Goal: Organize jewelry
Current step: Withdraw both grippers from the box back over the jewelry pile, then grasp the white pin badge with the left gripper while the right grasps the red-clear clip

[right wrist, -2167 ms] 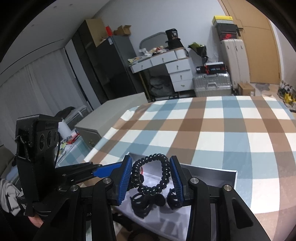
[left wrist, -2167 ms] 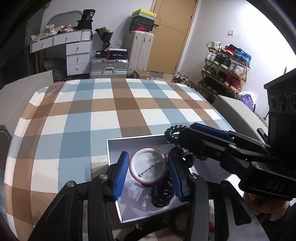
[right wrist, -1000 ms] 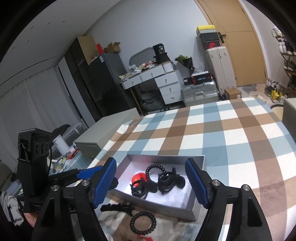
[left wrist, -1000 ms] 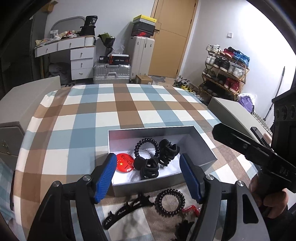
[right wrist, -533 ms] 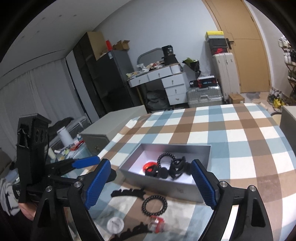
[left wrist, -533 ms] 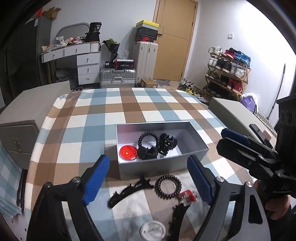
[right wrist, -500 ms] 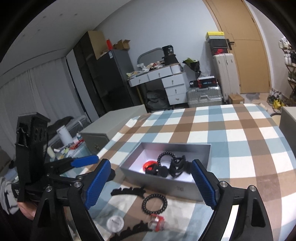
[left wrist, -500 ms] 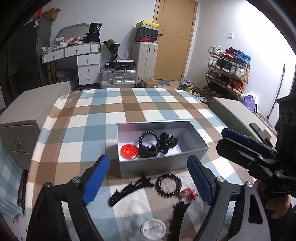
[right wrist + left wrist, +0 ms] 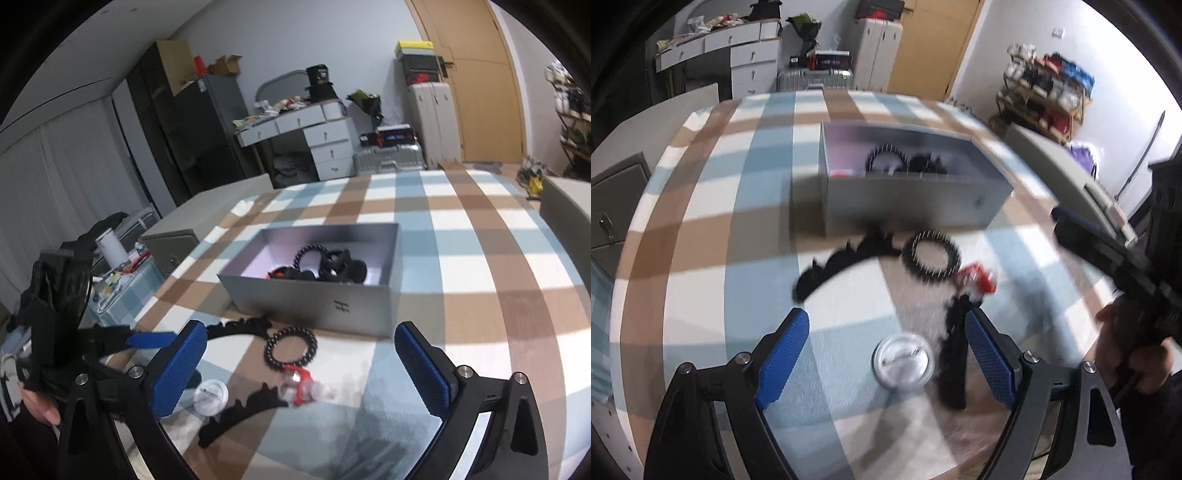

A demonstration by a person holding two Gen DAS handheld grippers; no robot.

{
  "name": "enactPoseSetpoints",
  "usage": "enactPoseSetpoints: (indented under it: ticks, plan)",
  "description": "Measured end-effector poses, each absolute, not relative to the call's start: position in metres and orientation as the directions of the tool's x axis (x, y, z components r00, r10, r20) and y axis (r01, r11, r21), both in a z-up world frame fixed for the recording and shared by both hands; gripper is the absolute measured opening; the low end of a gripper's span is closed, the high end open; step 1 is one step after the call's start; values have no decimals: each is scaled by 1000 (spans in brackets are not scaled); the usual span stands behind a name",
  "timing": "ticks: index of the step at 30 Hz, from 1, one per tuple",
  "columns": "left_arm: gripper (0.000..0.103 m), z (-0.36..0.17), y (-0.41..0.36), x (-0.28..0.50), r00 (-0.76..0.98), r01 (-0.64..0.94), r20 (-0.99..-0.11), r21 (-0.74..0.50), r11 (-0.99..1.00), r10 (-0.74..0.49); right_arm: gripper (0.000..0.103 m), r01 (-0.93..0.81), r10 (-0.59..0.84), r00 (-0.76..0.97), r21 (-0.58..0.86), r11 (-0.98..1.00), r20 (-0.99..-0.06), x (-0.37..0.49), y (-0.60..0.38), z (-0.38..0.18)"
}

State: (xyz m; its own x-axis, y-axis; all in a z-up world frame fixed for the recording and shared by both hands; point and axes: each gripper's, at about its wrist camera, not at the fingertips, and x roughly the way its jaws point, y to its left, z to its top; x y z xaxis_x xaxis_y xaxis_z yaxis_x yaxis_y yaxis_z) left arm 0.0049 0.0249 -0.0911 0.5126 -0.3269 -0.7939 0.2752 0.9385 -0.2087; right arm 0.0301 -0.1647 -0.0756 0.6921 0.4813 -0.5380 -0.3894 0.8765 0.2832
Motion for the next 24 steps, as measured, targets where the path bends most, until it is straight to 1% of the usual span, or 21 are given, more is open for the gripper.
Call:
enactPoseSetpoints:
  ticks: [3,5,9,11,13,15,18,23,24]
  plan:
    - [83,-98,21,0,501,292,-809,-179,940,-309,103,-388,480,692,283,877,-539,27,-165,-77]
    - [83,-104,16,0,480,305,-834,-133,943,-272,103,-391,479,694,276,878,-538,25,-163,-76]
    - [83,-109,17,-3,455,315,-842,-152,937,-290,103,-403,481,693,264,876,-537,22,-159,-75]
    - [80,-109,15,-3,465,313,-845,-123,942,-265,103,-406,483,692,264,875,-537,21,-157,-75]
    - [73,-109,13,-5,474,323,-843,-103,941,-255,103,-408,485,689,265,874,-538,21,-156,-76]
    - [69,-110,8,-8,484,333,-845,-61,941,-226,103,-407,484,688,265,874,-541,21,-155,-77]
    - [68,-113,2,-12,486,362,-851,-13,932,-201,103,-403,484,684,271,874,-546,21,-156,-78]
    - [54,-111,-1,-15,483,394,-849,-10,919,-216,103,-399,484,675,277,874,-557,21,-156,-82]
    - [47,-111,-2,-14,484,396,-847,-10,918,-218,103,-399,484,674,276,874,-558,21,-156,-82]
